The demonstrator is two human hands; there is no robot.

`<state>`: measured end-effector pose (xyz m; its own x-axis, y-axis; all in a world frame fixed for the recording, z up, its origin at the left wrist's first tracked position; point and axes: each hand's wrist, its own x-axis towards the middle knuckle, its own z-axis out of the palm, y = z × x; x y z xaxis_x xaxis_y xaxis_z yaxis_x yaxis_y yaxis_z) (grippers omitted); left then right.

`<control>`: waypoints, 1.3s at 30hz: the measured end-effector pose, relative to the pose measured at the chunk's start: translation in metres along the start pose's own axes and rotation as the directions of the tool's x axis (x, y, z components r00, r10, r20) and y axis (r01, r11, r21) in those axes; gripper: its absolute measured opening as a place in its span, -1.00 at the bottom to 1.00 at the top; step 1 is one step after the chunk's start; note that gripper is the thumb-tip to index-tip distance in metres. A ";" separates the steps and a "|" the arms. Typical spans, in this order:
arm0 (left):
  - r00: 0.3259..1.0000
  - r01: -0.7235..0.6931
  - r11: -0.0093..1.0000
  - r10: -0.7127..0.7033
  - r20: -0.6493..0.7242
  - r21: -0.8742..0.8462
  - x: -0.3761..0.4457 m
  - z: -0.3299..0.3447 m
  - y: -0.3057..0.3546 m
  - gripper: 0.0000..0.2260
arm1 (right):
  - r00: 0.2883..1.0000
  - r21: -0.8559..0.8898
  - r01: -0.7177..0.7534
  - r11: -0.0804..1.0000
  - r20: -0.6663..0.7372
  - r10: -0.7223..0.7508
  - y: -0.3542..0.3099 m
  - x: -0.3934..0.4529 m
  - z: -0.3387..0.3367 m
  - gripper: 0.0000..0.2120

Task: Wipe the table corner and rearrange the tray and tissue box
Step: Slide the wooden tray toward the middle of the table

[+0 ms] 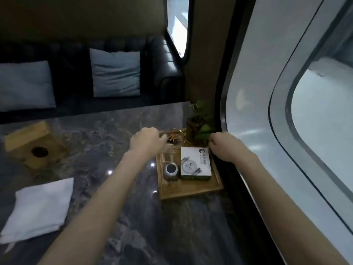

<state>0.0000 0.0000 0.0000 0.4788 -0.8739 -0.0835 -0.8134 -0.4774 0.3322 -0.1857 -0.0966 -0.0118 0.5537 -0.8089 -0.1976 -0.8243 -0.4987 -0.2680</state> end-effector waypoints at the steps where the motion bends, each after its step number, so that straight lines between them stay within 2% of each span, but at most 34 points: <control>1: 0.999 0.025 1.000 -0.025 0.037 -0.001 -0.003 0.008 -0.001 -0.61 | 0.999 -0.019 -0.030 0.999 0.020 0.030 0.002 -0.002 0.010 -0.87; 5: 0.987 0.142 0.988 -0.135 0.090 -0.067 -0.018 0.058 -0.015 -0.58 | 0.991 -0.004 -0.134 0.991 0.026 0.134 0.016 -0.013 0.058 -0.86; 9: 0.983 0.182 0.963 -0.182 0.017 -0.198 -0.031 0.107 -0.028 -0.73 | 0.972 0.091 -0.217 0.972 -0.068 0.223 0.027 -0.025 0.102 -0.82; 13: 0.969 0.233 0.921 -0.245 0.000 -0.311 -0.049 0.145 -0.036 -0.75 | 0.949 0.116 -0.304 0.946 -0.056 0.312 0.031 -0.034 0.139 -0.68; 15: 0.968 0.245 0.926 -0.252 0.012 -0.287 -0.056 0.157 -0.040 -0.75 | 0.930 0.147 -0.351 0.925 -0.059 0.362 0.036 -0.035 0.151 -0.62; 17: 0.963 0.269 0.932 -0.269 0.037 -0.241 -0.059 0.165 -0.043 -0.76 | 0.909 0.242 -0.381 0.892 -0.080 0.410 0.039 -0.035 0.157 -0.64; 19: 0.958 0.286 0.936 -0.286 0.034 -0.204 -0.062 0.168 -0.045 -0.79 | 0.902 0.245 -0.387 0.889 -0.100 0.420 0.039 -0.035 0.158 -0.67; 23: 0.964 0.267 0.957 -0.266 0.028 -0.112 -0.061 0.169 -0.049 -0.76 | 0.880 0.289 -0.446 0.847 -0.031 0.473 0.036 -0.031 0.157 -0.73; 26: 0.969 0.242 0.968 -0.238 0.063 -0.068 -0.058 0.167 -0.050 -0.74 | 0.875 0.229 -0.462 0.857 -0.044 0.483 0.033 -0.027 0.155 -0.75; 30: 0.964 0.254 0.965 -0.248 0.093 -0.066 -0.059 0.166 -0.045 -0.73 | 0.904 0.090 -0.411 0.907 -0.089 0.418 0.032 -0.028 0.155 -0.77; 34: 0.963 0.259 0.965 -0.255 0.081 -0.039 -0.058 0.160 -0.046 -0.80 | 0.904 0.130 -0.400 0.907 -0.105 0.414 0.032 -0.030 0.153 -0.77; 39: 0.947 0.310 0.946 -0.299 0.116 -0.092 -0.057 0.152 -0.043 -0.83 | 0.895 0.146 -0.418 0.897 -0.104 0.434 0.034 -0.029 0.146 -0.79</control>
<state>-0.0429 0.0565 -0.1526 0.6586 -0.6954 -0.2875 -0.5908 -0.7144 0.3748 -0.2126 -0.0444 -0.1522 0.1257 -0.9727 -0.1952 -0.9533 -0.0640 -0.2952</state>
